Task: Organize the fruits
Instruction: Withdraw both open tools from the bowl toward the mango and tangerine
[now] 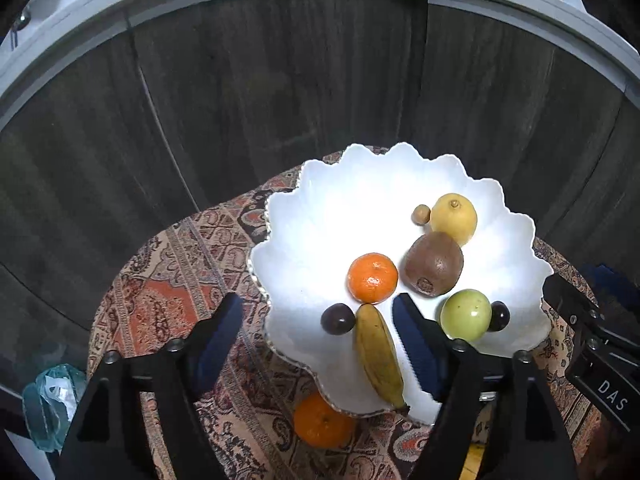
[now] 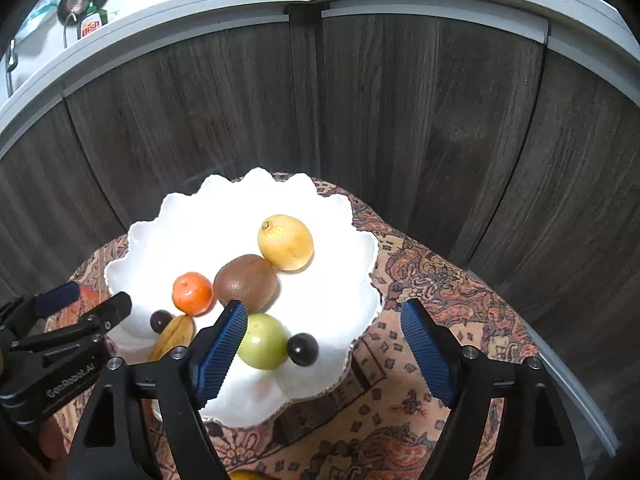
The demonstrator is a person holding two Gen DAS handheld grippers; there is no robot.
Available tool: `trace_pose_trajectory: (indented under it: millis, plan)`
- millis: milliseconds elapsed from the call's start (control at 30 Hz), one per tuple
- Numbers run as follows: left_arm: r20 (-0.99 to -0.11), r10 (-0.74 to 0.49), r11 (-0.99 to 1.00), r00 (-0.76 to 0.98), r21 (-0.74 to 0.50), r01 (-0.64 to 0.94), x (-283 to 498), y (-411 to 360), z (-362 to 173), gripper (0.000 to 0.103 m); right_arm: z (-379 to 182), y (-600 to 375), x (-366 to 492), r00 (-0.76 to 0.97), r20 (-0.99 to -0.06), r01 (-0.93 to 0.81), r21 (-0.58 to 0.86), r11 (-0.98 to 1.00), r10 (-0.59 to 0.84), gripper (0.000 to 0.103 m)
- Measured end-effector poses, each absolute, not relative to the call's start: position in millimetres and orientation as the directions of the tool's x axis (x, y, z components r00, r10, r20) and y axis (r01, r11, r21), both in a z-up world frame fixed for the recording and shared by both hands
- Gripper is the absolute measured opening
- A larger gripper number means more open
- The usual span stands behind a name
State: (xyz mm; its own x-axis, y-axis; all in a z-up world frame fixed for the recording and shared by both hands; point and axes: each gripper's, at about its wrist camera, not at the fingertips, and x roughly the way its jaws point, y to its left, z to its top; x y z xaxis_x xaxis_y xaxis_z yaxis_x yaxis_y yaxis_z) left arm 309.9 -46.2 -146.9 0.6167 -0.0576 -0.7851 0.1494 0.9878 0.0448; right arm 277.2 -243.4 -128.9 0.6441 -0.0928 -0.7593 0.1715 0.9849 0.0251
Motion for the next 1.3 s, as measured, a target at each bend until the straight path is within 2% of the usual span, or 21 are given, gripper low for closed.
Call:
trace_pose_trajectory:
  millis: [267, 467, 800, 933, 1300]
  plan:
    - [-0.769, -0.044, 0.987, 0.637, 0.065, 0.147, 289.0, -43.2, -122.8, 0.093, -112.3, -242.0, 256.1, 0.661, -0.744, 0.185, 0.037, 0.982, -0.097, 0.081]
    - [-0.756, -0.047, 0.989, 0.653, 0.056, 0.136, 272.2, -38.1, -107.9, 0.097, -94.7, -235.8, 239.4, 0.682, -0.724, 0.184, 0.035, 0.982, -0.102, 0.081]
    - [-0.733, -0.048, 0.990, 0.679, 0.053, 0.128, 244.0, -27.7, -91.5, 0.099, -75.5, -227.4, 213.3, 0.702, -0.704, 0.181, 0.031, 0.983, -0.108, 0.081]
    - [-0.729, -0.045, 0.990, 0.683, 0.059, 0.128, 234.6, -22.2, -90.6, 0.100, -74.4, -224.1, 203.4, 0.705, -0.699, 0.190, 0.023, 0.982, -0.120, 0.089]
    - [-0.756, -0.050, 0.988, 0.652, 0.057, 0.142, 219.9, -9.9, -107.7, 0.100, -92.0, -208.4, 187.0, 0.676, -0.727, 0.191, 0.015, 0.981, -0.121, 0.089]
